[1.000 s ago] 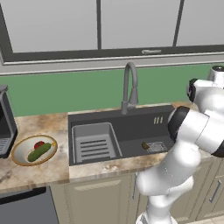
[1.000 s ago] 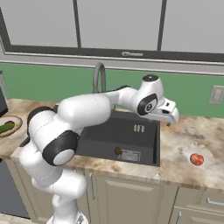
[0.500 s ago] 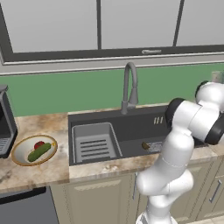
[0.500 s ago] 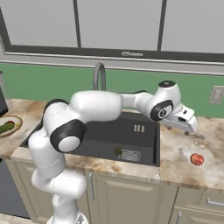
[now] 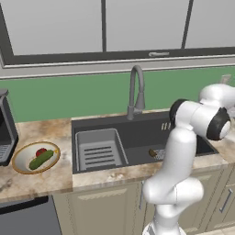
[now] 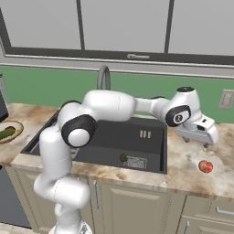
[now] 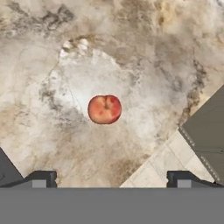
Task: There is a mixed pile of frozen fruits and vegetables on the counter. Locate all the frozen vegetables and place the items in a bowl on the counter. Take all the frozen fruits and defrost them in a running sink.
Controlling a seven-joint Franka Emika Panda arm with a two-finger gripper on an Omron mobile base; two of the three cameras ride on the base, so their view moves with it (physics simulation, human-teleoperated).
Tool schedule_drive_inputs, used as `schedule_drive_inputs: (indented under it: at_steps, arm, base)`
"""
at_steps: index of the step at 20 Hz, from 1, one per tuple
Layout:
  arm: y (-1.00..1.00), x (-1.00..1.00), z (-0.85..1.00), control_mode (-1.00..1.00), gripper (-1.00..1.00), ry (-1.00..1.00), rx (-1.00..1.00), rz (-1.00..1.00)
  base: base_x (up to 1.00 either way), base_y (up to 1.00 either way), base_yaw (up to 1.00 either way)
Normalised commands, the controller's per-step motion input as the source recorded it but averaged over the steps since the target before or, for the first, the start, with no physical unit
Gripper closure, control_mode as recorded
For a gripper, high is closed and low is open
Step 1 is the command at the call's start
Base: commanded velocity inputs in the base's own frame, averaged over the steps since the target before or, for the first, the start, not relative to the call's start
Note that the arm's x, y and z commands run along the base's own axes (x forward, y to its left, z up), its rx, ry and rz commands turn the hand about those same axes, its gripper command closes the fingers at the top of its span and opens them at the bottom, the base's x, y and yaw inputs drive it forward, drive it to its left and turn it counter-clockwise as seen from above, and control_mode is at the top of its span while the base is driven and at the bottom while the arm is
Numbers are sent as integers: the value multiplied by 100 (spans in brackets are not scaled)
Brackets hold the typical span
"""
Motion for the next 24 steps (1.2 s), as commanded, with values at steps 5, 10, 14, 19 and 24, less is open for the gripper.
schedule_drive_inputs:
  at_steps: [5, 10, 14, 19, 24]
  arm:
    - [-15, 27, -28, -100, -100, 4, 17, 1]
    - [-23, 28, -12, -100, -100, 6, 17, 6]
    - [-28, 7, -2, -100, -100, -1, 4, 9]
    - [-26, -2, -6, -100, -100, 0, 1, 5]
    - [-3, -3, -31, -100, -100, 0, 3, 2]
  base:
    - [0, 0, 0]
    - [0, 0, 0]
    - [0, 0, 0]
    - [0, 0, 0]
    - [0, 0, 0]
